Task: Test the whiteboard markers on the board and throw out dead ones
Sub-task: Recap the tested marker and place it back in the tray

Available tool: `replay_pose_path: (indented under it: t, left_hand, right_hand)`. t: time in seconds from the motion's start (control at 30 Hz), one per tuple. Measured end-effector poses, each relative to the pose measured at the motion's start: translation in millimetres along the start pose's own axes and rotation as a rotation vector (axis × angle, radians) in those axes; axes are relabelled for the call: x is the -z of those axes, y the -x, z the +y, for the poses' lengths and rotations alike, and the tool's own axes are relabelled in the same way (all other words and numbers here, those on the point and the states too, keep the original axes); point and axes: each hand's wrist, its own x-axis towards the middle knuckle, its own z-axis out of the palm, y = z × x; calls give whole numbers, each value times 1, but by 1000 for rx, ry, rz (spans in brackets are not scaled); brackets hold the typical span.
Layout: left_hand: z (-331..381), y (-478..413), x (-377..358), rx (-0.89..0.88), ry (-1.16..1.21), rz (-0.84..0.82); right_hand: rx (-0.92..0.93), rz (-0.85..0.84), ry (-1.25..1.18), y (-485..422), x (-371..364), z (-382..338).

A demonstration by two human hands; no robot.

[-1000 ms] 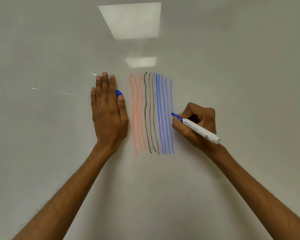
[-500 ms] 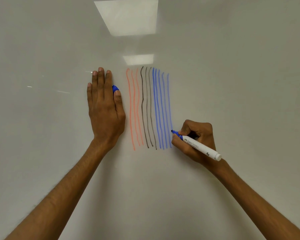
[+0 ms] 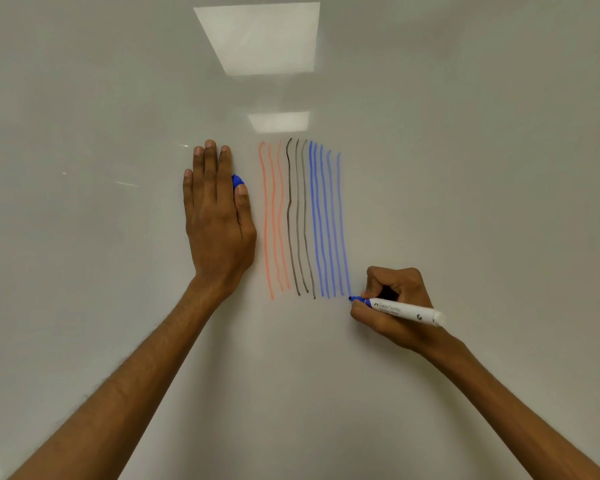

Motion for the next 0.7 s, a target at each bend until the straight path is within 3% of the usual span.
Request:
replay_pose_path:
  t: [0.13, 0.33, 0.7]
  left_hand:
    - [1, 0, 0, 10, -2, -5]
    - [2, 1, 1, 19, 2, -10]
    - [2, 2, 1, 30, 16, -15]
  right_hand:
    - [-69, 104, -174, -22, 8, -17]
    - [-71, 304, -196, -94, 31, -32]
    - [37, 339, -111, -127, 23, -34]
